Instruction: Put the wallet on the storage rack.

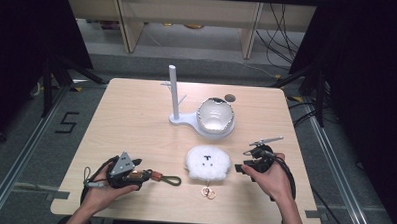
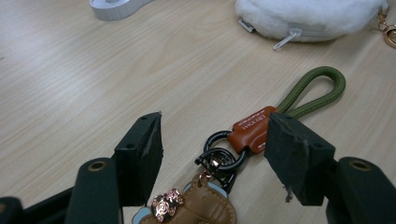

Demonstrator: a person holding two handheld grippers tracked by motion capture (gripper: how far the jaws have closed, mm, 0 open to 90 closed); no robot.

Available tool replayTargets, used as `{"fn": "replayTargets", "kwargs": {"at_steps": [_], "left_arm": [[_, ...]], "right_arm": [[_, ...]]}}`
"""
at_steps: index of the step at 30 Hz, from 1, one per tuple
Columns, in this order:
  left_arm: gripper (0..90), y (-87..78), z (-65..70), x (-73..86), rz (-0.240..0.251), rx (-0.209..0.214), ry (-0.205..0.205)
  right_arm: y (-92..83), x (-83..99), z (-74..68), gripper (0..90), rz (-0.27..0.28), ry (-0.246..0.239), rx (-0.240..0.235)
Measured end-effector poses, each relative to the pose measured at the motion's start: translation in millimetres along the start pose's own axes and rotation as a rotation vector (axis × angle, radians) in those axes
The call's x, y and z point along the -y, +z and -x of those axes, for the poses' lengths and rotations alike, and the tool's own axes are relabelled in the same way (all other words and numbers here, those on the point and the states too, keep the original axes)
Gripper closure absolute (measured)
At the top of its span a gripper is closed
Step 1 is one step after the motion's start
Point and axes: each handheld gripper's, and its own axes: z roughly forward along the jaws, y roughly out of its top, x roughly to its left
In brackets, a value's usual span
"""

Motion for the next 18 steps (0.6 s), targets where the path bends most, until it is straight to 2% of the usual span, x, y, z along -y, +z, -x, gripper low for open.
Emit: {"fn": "replayTargets", "kwargs": {"at_steps": [1, 2, 4, 6, 7, 8, 9, 10, 11, 13, 14, 15, 16, 18], "left_arm": [[36.0, 0.6, 0.5, -0.4, 0.006, 0.006, -0.006], [35.9, 2.2, 2.4, -0.8, 0.025, 0.012, -0.029], [35.9, 2.8, 2.0, -1.6, 0.014, 0.011, -0.019], [35.9, 4.5, 2.6, -2.0, 0.016, 0.007, -0.027], [35.9, 5.3, 2.5, -2.1, 0.017, 0.010, -0.027], [35.8, 5.9, 2.1, -2.2, 0.018, 0.016, -0.027], [35.8, 6.0, 1.9, -2.4, 0.013, 0.018, -0.026], [35.7, 6.7, 2.0, -2.4, 0.015, 0.017, -0.032], [35.7, 6.7, 2.0, -2.4, 0.015, 0.017, -0.032], [35.7, 5.5, 0.0, -2.4, -0.009, 0.005, -0.006], [35.6, 6.3, 0.6, -2.1, 0.000, 0.008, -0.017], [35.6, 6.0, 0.4, -1.9, -0.004, 0.009, -0.015], [35.6, 7.2, 1.5, -1.6, 0.009, 0.010, -0.035], [35.5, 8.3, 1.3, -0.6, 0.013, 0.016, -0.040]], "right_arm": [[1.6, -5.2, 1.6, 56.3, -0.008, -0.035, -0.004], [6.4, -14.8, 0.2, 56.4, -0.040, -0.034, -0.003], [8.9, -19.3, -1.1, 56.4, -0.047, -0.028, -0.004], [14.6, -27.6, -1.7, 56.4, -0.077, -0.029, 0.002], [17.5, -31.4, -2.0, 56.3, -0.090, -0.023, 0.001], [22.1, -37.9, -5.8, 55.6, -0.131, 0.021, 0.013], [22.1, -37.9, -5.8, 55.6, -0.131, 0.021, 0.013], [26.8, -44.5, -2.8, 54.9, -0.145, -0.011, 0.010], [28.2, -46.7, -2.7, 54.5, -0.149, -0.011, 0.004], [30.1, -49.7, -2.9, 53.9, -0.159, -0.005, 0.000], [31.4, -53.5, -6.8, 53.0, -0.200, 0.051, 0.000], [33.2, -56.4, -5.9, 52.6, -0.213, 0.037, 0.007], [35.8, -59.4, -7.9, 52.5, -0.241, 0.065, -0.005], [40.9, -63.5, -6.7, 52.1, -0.241, 0.030, -0.006]]}}
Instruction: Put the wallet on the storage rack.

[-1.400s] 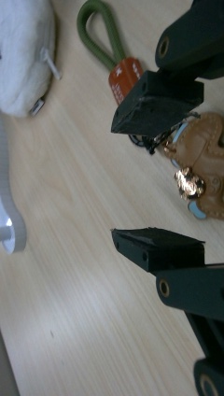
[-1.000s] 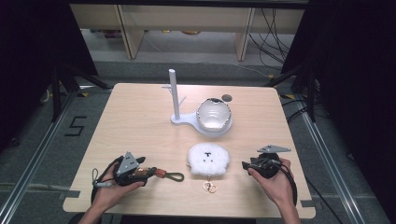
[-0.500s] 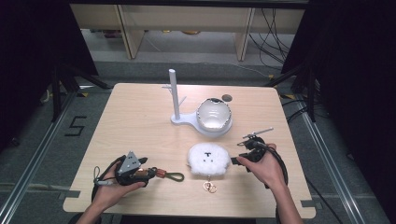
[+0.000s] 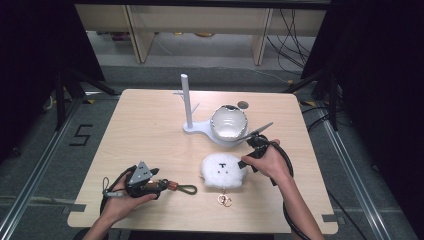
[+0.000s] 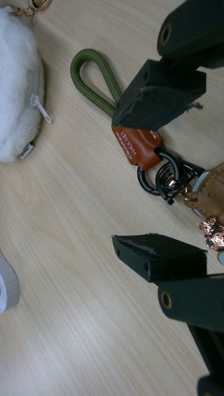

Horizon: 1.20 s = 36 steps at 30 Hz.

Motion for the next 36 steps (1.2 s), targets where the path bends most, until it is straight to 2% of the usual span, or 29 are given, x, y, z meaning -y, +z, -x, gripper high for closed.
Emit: {"fn": "replayTargets", "kwargs": {"at_steps": [1, 2, 3, 4, 7, 8, 10, 11, 12, 13, 14, 15, 16, 17, 18, 19, 20, 21, 22, 24, 25, 26, 27, 28, 31, 32, 34, 35, 36], "left_arm": [[35.4, 0.7, 0.7, 0.4, 0.006, -0.002, -0.008], [35.4, 0.3, 0.1, 0.5, -0.002, -0.002, -0.001], [35.3, 0.3, -0.2, 0.6, -0.006, 0.004, -0.002], [35.3, 0.5, -0.1, 0.8, -0.002, 0.002, -0.005], [35.3, 0.6, 0.1, 1.5, 0.003, 0.002, -0.016], [35.3, -0.7, -1.7, 1.5, -0.015, -0.003, 0.008], [35.3, -0.7, -2.1, 1.8, -0.014, -0.001, 0.003], [35.3, -0.8, -2.4, 1.9, -0.014, -0.002, 0.002], [35.3, 0.1, -1.4, 2.2, 0.003, -0.002, -0.016], [35.3, -0.1, -1.7, 2.3, 0.003, -0.002, -0.015], [35.3, 0.1, -1.8, 2.7, 0.010, -0.001, -0.018], [35.3, -1.4, -3.1, 2.6, -0.007, -0.002, -0.001], [35.3, -1.7, -3.0, 2.8, -0.008, -0.006, -0.005], [35.3, -0.8, -2.3, 3.2, 0.003, -0.010, -0.021], [35.3, -0.3, -2.1, 3.6, 0.009, -0.015, -0.024], [35.3, -0.3, -1.9, 3.8, 0.011, -0.014, -0.029], [35.3, -0.3, -2.9, 4.2, 0.007, -0.008, -0.025], [35.3, -0.2, -2.9, 4.5, 0.008, -0.010, -0.025], [35.3, -0.2, -2.7, 4.9, 0.008, -0.013, -0.026], [35.3, -0.3, -2.7, 5.3, 0.007, -0.015, -0.025], [35.3, -0.9, -4.1, 5.7, -0.004, -0.009, -0.010], [35.3, -1.0, -4.1, 5.8, -0.007, -0.008, -0.011], [35.3, -0.9, -4.0, 6.1, -0.005, -0.008, -0.012], [35.4, -1.3, -4.1, 6.3, -0.015, -0.023, -0.003], [35.5, -1.5, -4.2, 6.6, -0.019, -0.024, -0.001], [35.5, -1.3, -4.4, 6.9, -0.015, -0.022, -0.002], [35.5, -1.1, -4.6, 7.1, -0.012, -0.020, -0.002], [35.5, -0.5, -3.8, 7.1, -0.003, -0.014, -0.017], [35.5, -0.6, -3.5, 7.1, 0.000, -0.013, -0.021]], "right_arm": [[2.2, -2.7, -1.1, 51.7, -0.015, 0.004, 0.011], [4.1, -6.3, 1.1, 51.4, -0.035, -0.038, 0.017], [6.4, -8.2, 1.3, 51.4, -0.043, -0.051, 0.017], [7.6, -9.3, -2.7, 50.9, -0.069, 0.004, 0.021], [12.1, -12.9, -4.0, 50.3, -0.092, -0.004, 0.023], [13.3, -13.2, -6.1, 50.3, -0.092, 0.000, 0.028], [14.9, -14.2, -7.0, 50.4, -0.098, -0.014, 0.020], [16.9, -14.3, -9.6, 50.5, -0.104, 0.005, 0.026], [18.6, -14.8, -7.8, 50.6, -0.104, -0.024, 0.035], [21.6, -14.4, -8.8, 51.1, -0.103, -0.021, 0.028], [22.8, -14.6, -10.7, 51.5, -0.119, 0.001, 0.023], [24.1, -14.7, -7.5, 52.0, -0.119, -0.049, 0.035], [25.7, -14.2, -10.6, 52.9, -0.124, -0.023, 0.042], [26.9, -14.2, -9.6, 53.9, -0.116, -0.042, 0.050], [26.8, -14.7, -10.9, 54.9, -0.133, -0.033, 0.041], [28.0, -14.3, -11.3, 56.2, -0.116, -0.041, 0.058], [27.6, -14.9, -12.1, 57.7, -0.133, -0.033, 0.061], [27.9, -15.3, -12.1, 60.0, -0.133, -0.047, 0.070], [28.2, -15.5, -12.9, 63.8, -0.137, -0.037, 0.067], [28.5, -15.4, -13.0, 65.3, -0.133, -0.035, 0.069], [28.2, -15.7, -12.7, 68.5, -0.137, -0.037, 0.066], [27.2, -16.0, -11.7, 73.6, -0.145, -0.036, 0.050], [27.2, -16.0, -11.7, 73.6, -0.145, -0.036, 0.050], [25.9, -16.3, -11.4, 78.1, -0.148, -0.029, 0.040], [25.4, -15.6, -11.6, 80.3, -0.141, -0.034, 0.032], [24.4, -15.1, -10.4, 81.4, -0.134, -0.058, 0.040], [23.7, -13.9, -12.7, 81.8, -0.133, -0.041, 0.030], [23.2, -13.7, -9.6, 82.2, -0.110, -0.099, 0.038], [21.8, -11.2, -14.5, 82.5, -0.110, -0.036, 0.032]]}}
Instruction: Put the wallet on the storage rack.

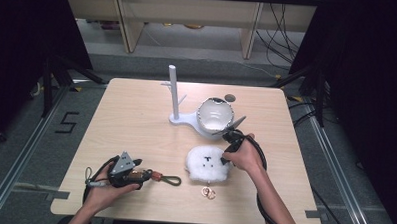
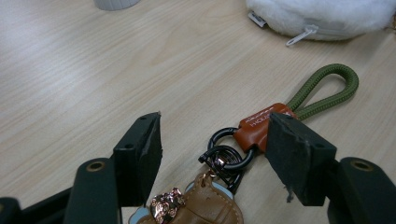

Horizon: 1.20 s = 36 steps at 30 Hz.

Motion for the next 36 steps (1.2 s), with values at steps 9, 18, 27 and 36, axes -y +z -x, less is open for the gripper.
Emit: {"fn": "replayTargets", "kwargs": {"at_steps": [9, 18, 27, 36], "left_arm": [[35.5, 0.7, 1.1, 0.6, 0.006, -0.002, 0.000], [35.5, -0.7, 0.5, 1.0, -0.009, -0.009, 0.013], [35.0, -0.1, 0.0, 1.5, 0.025, -0.013, -0.003], [34.8, -1.7, -1.6, 1.7, 0.017, -0.017, 0.010]], "right_arm": [[-32.1, 14.0, -5.7, 83.7, 0.089, 0.004, 0.015], [-59.3, 24.9, -4.1, 84.0, 0.208, -0.038, 0.111], [-83.7, 32.3, -7.0, 84.1, 0.318, -0.064, 0.123], [-105.7, 32.5, -6.5, 84.1, 0.373, -0.078, 0.152]]}}
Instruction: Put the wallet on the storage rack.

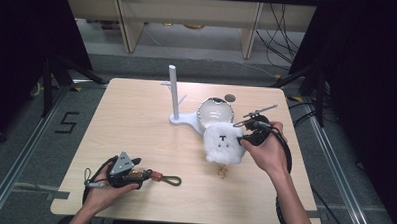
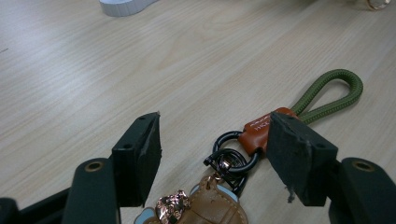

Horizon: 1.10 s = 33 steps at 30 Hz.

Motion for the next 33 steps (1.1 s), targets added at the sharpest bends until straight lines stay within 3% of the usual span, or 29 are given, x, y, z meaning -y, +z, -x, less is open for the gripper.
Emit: {"fn": "replayTargets", "kwargs": {"at_steps": [1, 2, 5, 11, 12, 13, 17, 18, 19, 20, 23, 25, 33], "left_arm": [[34.9, -0.1, -0.1, 0.2, 0.000, 0.000, 0.000], [34.8, -0.1, -0.1, 0.3, 0.000, -0.001, -0.001], [34.8, 1.0, 0.9, 0.6, 0.016, -0.001, -0.018], [34.8, 0.4, 0.7, 0.7, 0.008, -0.010, -0.013], [34.9, 0.6, 0.4, 0.9, 0.009, -0.008, -0.012], [34.8, 0.2, 0.6, 0.8, 0.004, -0.012, -0.012], [34.8, 0.7, 1.2, 1.0, 0.011, -0.009, -0.021], [34.8, 0.7, 1.1, 1.0, 0.012, -0.009, -0.022], [34.8, 0.7, 0.9, 1.0, 0.010, -0.010, -0.021], [34.8, 0.7, 0.7, 1.0, 0.011, -0.009, -0.021], [34.8, 1.3, 1.2, 1.1, 0.016, -0.009, -0.028], [34.8, 1.5, 1.2, 1.1, 0.018, -0.008, -0.028], [34.8, 1.3, 0.1, 0.9, 0.017, -0.007, -0.021]], "right_arm": [[-1.6, -0.4, 1.6, 84.2, 0.010, -0.019, -0.005], [-5.1, -1.5, -0.4, 84.2, 0.006, 0.011, -0.006], [-10.4, -4.2, 3.3, 84.2, 0.041, -0.020, 0.005], [-20.0, -7.6, 4.9, 84.3, 0.053, -0.010, 0.012], [-20.3, -8.4, 6.3, 84.3, 0.072, -0.026, 0.020], [-21.9, -8.8, 5.2, 84.3, 0.066, -0.005, 0.019], [-26.1, -10.7, 7.4, 84.3, 0.083, -0.011, 0.034], [-27.0, -10.7, 5.7, 84.3, 0.083, 0.010, 0.027], [-27.4, -11.5, 8.2, 84.3, 0.089, -0.010, 0.030], [-28.8, -11.6, 6.5, 84.3, 0.080, 0.015, 0.020], [-30.3, -13.1, 9.3, 84.3, 0.098, -0.013, 0.027], [-31.6, -14.0, 7.7, 84.3, 0.106, 0.004, 0.038], [-38.4, -19.2, 9.6, 84.4, 0.158, -0.019, 0.041]]}}
